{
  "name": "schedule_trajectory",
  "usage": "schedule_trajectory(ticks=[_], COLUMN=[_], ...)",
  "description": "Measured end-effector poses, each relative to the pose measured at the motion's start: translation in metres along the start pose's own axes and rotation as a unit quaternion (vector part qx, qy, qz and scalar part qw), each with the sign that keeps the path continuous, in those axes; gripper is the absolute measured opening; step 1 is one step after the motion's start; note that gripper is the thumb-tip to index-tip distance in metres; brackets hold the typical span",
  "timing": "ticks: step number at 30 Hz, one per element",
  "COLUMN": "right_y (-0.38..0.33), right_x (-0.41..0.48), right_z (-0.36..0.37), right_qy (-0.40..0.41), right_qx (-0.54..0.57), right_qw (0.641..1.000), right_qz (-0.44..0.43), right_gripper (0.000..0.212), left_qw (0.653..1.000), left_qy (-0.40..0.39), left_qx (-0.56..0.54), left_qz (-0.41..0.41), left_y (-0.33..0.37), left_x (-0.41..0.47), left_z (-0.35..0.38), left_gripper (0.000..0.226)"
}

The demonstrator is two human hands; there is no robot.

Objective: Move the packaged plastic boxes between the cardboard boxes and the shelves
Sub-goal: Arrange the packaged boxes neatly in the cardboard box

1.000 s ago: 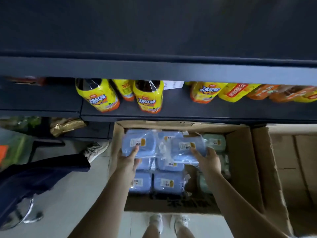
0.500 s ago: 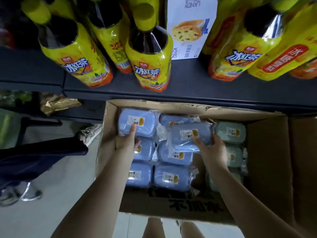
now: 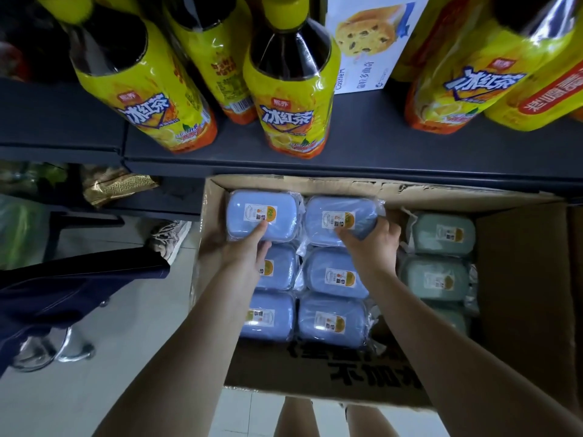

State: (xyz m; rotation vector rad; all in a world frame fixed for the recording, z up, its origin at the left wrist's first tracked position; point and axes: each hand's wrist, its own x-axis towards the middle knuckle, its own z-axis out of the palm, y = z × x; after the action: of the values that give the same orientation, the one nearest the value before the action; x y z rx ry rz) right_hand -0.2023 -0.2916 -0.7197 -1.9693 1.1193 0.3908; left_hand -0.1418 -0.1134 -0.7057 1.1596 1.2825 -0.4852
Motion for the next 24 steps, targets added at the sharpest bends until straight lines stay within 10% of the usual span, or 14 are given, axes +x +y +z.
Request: schedule_trajectory(ticks=[20,24], right_y=[0.003,0.009], right_x=[-0.019,-0.046], right_z=[-0.029,-0.048], right_qy=[-0.034,-0.053], right_qx=[-0.174,-0.261], right_qw=[0.984,0.962], right_qz=[-0.026,-0.063], right_gripper=[0.080,0.065], left_qw=[0.960,0.871], left_qy=[-0.041,-0.077], left_qx=[0.268,0.449], left_qz=[0.075,0.181], left_y=[0.005,0.010], left_x=[0.007,-0.024], left_z=[-0.035,-0.058], left_gripper=[0.022,0.022])
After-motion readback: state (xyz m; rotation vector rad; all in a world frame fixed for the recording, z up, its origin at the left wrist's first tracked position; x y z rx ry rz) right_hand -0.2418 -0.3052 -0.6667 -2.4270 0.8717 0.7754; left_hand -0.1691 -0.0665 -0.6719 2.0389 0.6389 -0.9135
